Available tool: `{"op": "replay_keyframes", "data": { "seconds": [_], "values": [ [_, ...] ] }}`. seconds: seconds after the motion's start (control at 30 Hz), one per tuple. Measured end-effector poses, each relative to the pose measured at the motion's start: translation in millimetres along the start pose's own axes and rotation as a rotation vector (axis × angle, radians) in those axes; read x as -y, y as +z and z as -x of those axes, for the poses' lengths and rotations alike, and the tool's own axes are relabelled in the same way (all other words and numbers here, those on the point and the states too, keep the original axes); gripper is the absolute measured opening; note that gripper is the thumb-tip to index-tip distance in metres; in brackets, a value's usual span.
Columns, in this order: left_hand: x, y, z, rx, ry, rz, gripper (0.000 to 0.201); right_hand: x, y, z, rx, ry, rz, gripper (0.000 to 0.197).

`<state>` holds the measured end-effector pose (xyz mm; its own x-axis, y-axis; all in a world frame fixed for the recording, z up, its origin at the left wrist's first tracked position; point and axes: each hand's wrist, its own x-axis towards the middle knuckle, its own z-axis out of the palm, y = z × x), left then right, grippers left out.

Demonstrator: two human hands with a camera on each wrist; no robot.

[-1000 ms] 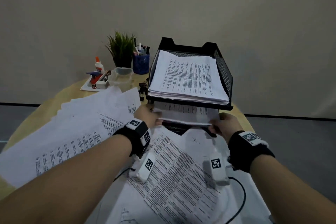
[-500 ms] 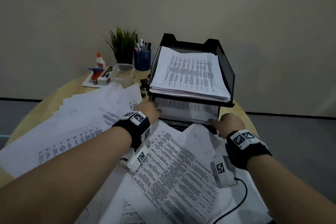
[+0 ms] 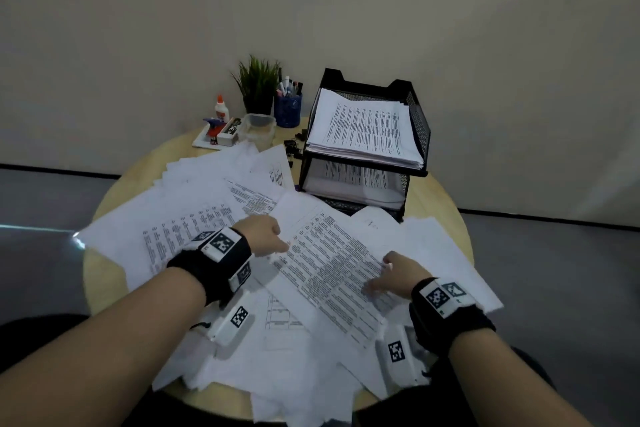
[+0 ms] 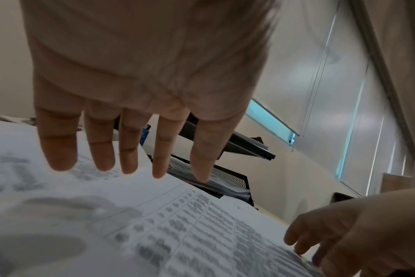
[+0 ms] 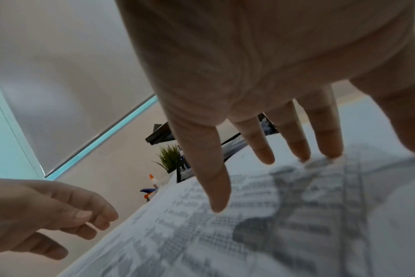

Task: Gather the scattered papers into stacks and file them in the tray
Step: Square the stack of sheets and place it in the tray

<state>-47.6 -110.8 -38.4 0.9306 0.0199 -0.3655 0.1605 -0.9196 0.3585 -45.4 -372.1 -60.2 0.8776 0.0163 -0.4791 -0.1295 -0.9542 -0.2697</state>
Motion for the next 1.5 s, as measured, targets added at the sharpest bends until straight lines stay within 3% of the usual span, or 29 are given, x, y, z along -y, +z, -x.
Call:
{"op": "replay_keyframes", "data": {
  "seconds": [0.17,0.33,0.4,0.47,0.6,0.73,0.8,0.9,0.97,1.1,1.2,1.27,1.37,1.5],
  "values": [
    [26,27,45,0.118,-0.060,-0.036,0.046,7,27,21,-0.001,-0.021,0.093,0.061],
    [52,51,66,0.070,-0.114,-0.078,0.060,13,45,36,0.022,0.031,0.076,0.104],
    [59,65,71,0.055,-0.119,-0.035,0.073,19,55,41,0.036,0.047,0.057,0.112],
    [64,74,76,0.022,-0.103,-0.006,0.084,29,66,47,0.035,-0.013,0.082,0.107],
    [69,76,80,-0.090,-0.077,0.107,0.067,46,78,55,-0.036,-0.100,0.166,0.080],
    [82,74,78,-0.234,-0.155,0.222,0.054,51,84,56,-0.025,-0.109,0.242,0.091],
    [88,74,78,-0.245,-0.184,0.215,0.052,53,86,56,-0.045,-0.107,0.248,0.083],
    [88,72,79,-0.205,-0.184,0.160,0.050,59,89,58,-0.084,-0.093,0.267,0.065],
    [83,72,80,-0.190,-0.129,0.220,0.033,62,92,59,-0.086,-0.092,0.270,0.060],
    [76,78,80,-0.164,-0.134,0.493,0.020,63,92,57,-0.057,-0.105,0.269,0.078],
    [75,82,81,-0.136,-0.187,0.716,0.042,63,97,55,-0.073,-0.084,0.286,0.083],
    [75,86,82,-0.103,-0.208,0.845,0.050,65,102,56,-0.107,-0.053,0.274,0.076],
    [72,88,82,-0.021,-0.148,0.848,0.058,70,104,60,-0.127,-0.023,0.275,0.060],
    [70,77,85,0.038,-0.059,0.852,0.036,75,101,63,-0.133,-0.084,0.257,0.057]
  ]
}}
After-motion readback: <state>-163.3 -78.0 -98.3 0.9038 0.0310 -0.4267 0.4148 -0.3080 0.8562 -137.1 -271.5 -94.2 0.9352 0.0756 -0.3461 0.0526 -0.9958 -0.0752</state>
